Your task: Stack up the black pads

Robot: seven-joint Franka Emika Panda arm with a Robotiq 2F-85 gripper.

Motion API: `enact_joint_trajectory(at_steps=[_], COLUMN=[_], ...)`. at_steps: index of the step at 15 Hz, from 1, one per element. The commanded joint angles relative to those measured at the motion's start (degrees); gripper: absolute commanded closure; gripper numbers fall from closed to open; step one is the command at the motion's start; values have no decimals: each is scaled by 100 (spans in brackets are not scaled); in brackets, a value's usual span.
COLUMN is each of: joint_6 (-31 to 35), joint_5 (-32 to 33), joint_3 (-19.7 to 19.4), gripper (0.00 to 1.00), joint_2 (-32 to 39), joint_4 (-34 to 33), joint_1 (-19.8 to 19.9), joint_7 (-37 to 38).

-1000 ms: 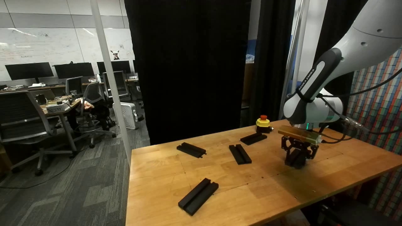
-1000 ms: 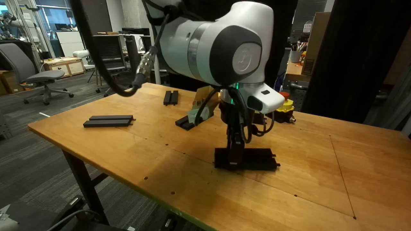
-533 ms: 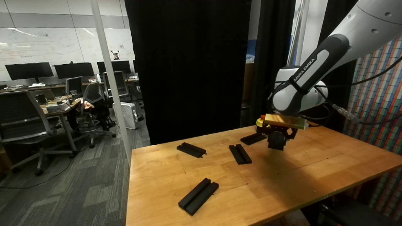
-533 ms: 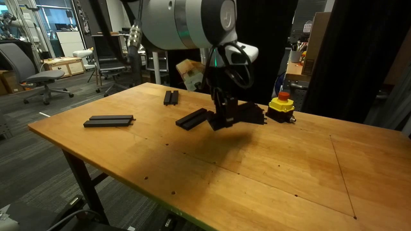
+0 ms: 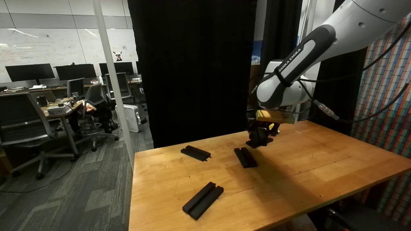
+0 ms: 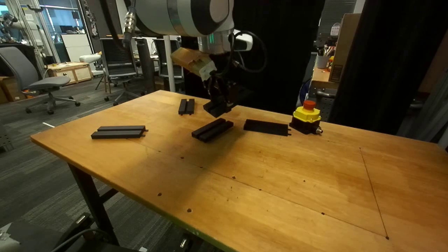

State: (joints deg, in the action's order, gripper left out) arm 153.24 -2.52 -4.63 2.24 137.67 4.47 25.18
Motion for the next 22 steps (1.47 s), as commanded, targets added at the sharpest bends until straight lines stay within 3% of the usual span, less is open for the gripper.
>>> enact_joint_trajectory(at_steps=[1,10,16,22], joint_6=[-101,-280,-344,-442], joint_5=[-634,-428,-150,-93], joint_3=[100,86,33,14], gripper=[55,55,55,55], joint_2=[401,1224,1252,1292], joint_4=[-385,-860,-900,-896], joint_1=[-36,-132,-406,-439], joint_7=[-900,-1162,-887,-826])
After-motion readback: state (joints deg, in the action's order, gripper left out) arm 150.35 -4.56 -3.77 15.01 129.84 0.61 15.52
